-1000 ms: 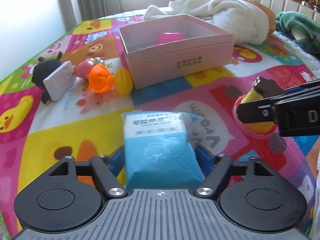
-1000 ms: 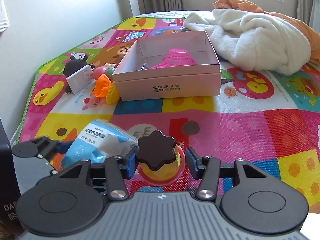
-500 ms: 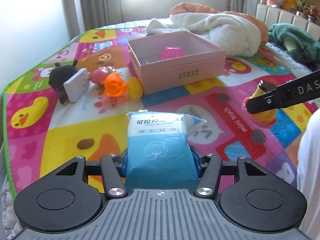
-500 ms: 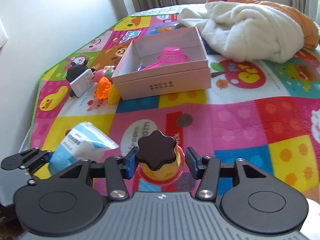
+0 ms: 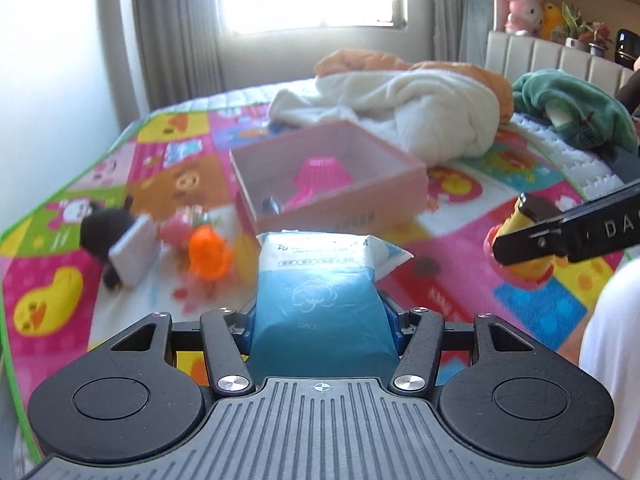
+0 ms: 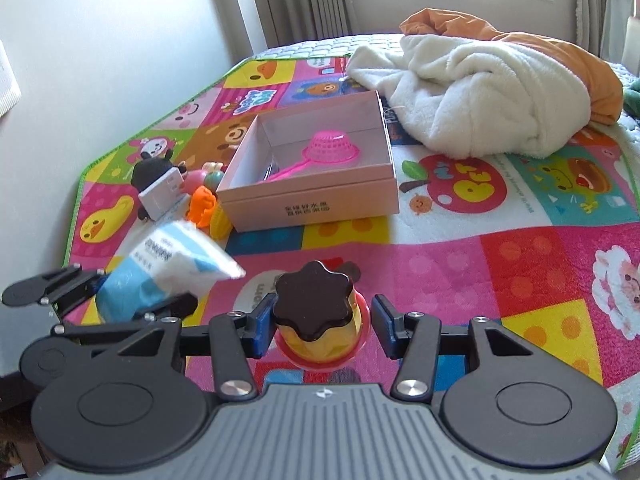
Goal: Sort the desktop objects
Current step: 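Carry the tissue pack and toy cup over the pink box and release both, then withdraw both grippers from the box and reach toward the orange and corn toys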
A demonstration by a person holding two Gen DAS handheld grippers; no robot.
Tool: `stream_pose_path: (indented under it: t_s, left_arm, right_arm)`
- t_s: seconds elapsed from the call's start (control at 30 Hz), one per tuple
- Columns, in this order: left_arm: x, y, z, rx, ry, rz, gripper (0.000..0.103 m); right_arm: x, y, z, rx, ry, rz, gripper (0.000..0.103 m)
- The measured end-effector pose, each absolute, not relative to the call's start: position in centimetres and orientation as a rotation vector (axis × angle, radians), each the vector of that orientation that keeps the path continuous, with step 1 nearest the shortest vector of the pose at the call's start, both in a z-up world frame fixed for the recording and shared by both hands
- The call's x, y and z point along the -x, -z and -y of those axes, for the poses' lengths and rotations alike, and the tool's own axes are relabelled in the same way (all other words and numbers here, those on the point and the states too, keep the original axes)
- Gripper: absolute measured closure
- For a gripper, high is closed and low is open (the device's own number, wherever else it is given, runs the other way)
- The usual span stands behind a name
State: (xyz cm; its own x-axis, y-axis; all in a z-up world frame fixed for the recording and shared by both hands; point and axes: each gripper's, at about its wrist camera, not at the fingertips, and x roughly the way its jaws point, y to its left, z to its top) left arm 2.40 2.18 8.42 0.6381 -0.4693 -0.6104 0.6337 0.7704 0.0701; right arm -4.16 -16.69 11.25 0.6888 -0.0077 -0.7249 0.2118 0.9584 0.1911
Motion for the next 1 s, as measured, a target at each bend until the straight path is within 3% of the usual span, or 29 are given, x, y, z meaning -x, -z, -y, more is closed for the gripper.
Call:
stream_pose_path:
  t_s: [0.33,0.37,0.4,0.43,0.53,0.63,0.83,1.0]
  left_arm:
    - [-8.8,-14.9,3.9,-0.320,0.664,-0.420,0.040]
    - [-9.9,-15.4,4.7,-0.304,0.649,-0.406,0.031]
    - [-11.0,-15.8,5.4,-0.284,0.614,-0.396,0.012]
    - [-11.9,-16.0,5.9,-0.264,0.571,-0.392,0.006]
    - [-13.2,-16.0,5.9,-0.225,0.556,-0.427,0.006]
    - [-12.1,-13.8,3.8,-0.222,0.578,-0.491,0.001]
    - [-9.0,-5.7,-1.8,-0.248,0.532,-0.694,0.001]
    - [-8.5,-2.2,-6.5,-0.185,0.414,-0.786,0.000]
  right_arm:
    - [-3.8,-20.3,20.2,-0.259,0.090,-0.547,0.053]
    - [-5.2,-21.0,20.8,-0.261,0.087,-0.522,0.049]
    - [-6.5,-21.6,21.3,-0.267,0.091,-0.500,0.045]
    - [-7.5,-21.9,21.7,-0.274,0.110,-0.481,0.035]
    - [-8.6,-21.5,22.9,-0.323,0.144,-0.471,0.033]
    - [-7.6,-19.2,23.4,-0.342,0.141,-0.496,0.027]
    - [-7.6,-12.3,23.0,-0.323,0.190,-0.662,0.027]
    - [-9.3,-10.6,16.9,-0.178,0.101,-0.724,0.030]
